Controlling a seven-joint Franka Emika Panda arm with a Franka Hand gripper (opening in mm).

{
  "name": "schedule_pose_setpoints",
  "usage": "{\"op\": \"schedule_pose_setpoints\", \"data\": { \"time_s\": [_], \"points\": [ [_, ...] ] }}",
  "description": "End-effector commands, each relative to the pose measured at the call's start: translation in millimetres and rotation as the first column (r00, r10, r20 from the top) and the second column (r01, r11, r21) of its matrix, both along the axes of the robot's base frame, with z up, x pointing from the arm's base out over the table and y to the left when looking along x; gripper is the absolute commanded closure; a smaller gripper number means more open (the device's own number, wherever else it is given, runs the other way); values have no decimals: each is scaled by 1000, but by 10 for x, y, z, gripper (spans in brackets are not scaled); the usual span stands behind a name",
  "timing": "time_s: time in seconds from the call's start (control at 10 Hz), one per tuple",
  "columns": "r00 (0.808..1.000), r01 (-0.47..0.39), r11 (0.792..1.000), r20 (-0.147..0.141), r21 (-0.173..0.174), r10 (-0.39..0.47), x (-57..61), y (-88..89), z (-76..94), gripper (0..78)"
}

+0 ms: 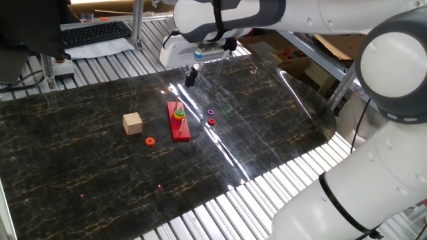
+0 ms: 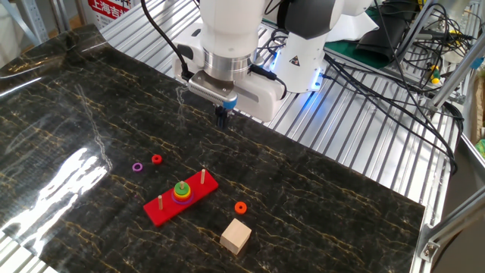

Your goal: Take out one Hanoi block and throw it aside

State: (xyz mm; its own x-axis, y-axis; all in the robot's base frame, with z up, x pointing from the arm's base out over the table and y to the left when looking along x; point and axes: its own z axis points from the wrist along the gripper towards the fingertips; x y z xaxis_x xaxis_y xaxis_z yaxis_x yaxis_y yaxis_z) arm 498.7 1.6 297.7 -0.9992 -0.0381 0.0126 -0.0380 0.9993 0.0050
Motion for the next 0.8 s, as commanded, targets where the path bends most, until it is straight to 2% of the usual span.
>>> {"op": "schedule_pose_setpoints", "data": {
  "time_s": [0.1,0.8],
  "points": [
    [1000,6,1000,3,2,-6,10,2,17,776],
    [1000,13,1000,4,1,-13,11,4,18,776]
  ]
}}
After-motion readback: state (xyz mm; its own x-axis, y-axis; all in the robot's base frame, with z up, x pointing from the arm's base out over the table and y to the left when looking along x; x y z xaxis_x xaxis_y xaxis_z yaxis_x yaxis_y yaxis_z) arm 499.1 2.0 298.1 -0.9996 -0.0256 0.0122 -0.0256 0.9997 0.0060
